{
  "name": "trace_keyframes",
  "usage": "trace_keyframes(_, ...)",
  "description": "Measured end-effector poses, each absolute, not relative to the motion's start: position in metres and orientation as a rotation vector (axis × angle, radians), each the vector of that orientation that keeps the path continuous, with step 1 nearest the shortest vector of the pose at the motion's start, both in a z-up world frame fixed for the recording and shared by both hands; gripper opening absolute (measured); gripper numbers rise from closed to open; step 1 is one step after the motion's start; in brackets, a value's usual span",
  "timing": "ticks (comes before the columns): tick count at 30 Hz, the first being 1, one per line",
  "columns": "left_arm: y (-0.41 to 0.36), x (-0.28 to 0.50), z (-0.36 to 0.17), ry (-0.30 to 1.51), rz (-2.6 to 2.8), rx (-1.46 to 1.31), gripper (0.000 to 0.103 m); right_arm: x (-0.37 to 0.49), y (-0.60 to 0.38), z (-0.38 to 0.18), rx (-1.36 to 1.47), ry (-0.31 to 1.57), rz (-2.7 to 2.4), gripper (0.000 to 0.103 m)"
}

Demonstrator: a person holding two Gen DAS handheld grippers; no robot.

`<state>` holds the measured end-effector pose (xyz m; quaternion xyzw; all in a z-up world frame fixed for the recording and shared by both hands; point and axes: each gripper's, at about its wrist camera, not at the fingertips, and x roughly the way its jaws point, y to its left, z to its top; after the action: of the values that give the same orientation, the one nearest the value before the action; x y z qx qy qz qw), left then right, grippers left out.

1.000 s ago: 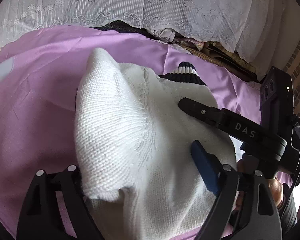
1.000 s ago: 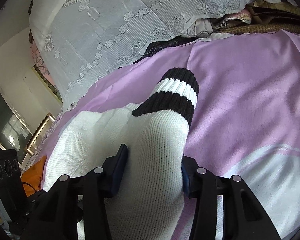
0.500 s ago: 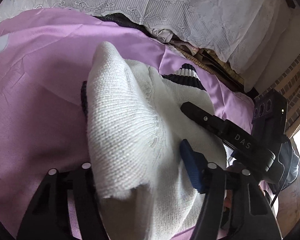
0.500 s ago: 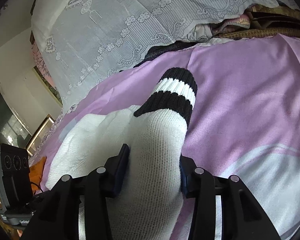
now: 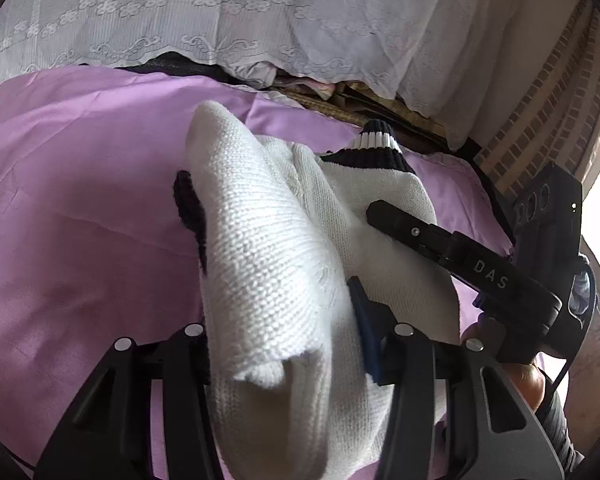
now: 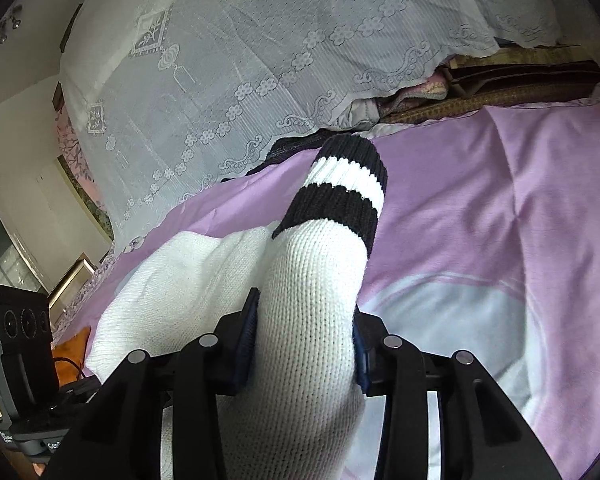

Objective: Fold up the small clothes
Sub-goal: 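Grasp the folded white sweater with the right gripper and lift it, then carry the sweater with the right gripper toward the stack of folded clothes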

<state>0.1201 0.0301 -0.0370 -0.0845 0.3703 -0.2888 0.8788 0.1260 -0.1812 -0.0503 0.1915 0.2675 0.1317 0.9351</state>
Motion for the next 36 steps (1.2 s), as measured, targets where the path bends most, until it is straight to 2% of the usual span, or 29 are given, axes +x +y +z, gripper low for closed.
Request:
trace_keyframes(7,-0.029,0.068,-0.027,0.768,-0.777,-0.08,0.047,0.034,-0.236,-0.043,0.386,0.477,0.121,0.04)
trace_keyframes(23,-0.22,-0.094,-0.003,0.746,-1.261,0.185,0.047,-0.227,-0.384,-0.01,0.434,0.35,-0.332,0.04)
trace_keyframes(31,-0.293,-0.155,0.009,0.712,-1.413,0.271,0.047,-0.309,-0.419,0.02,0.318,0.254,-0.523,0.039)
trace_keyframes(36,-0.343,-0.19,0.001,0.682,-1.465,0.379,0.047,-0.35,-0.462,0.0,0.412,0.212,-0.639,0.039)
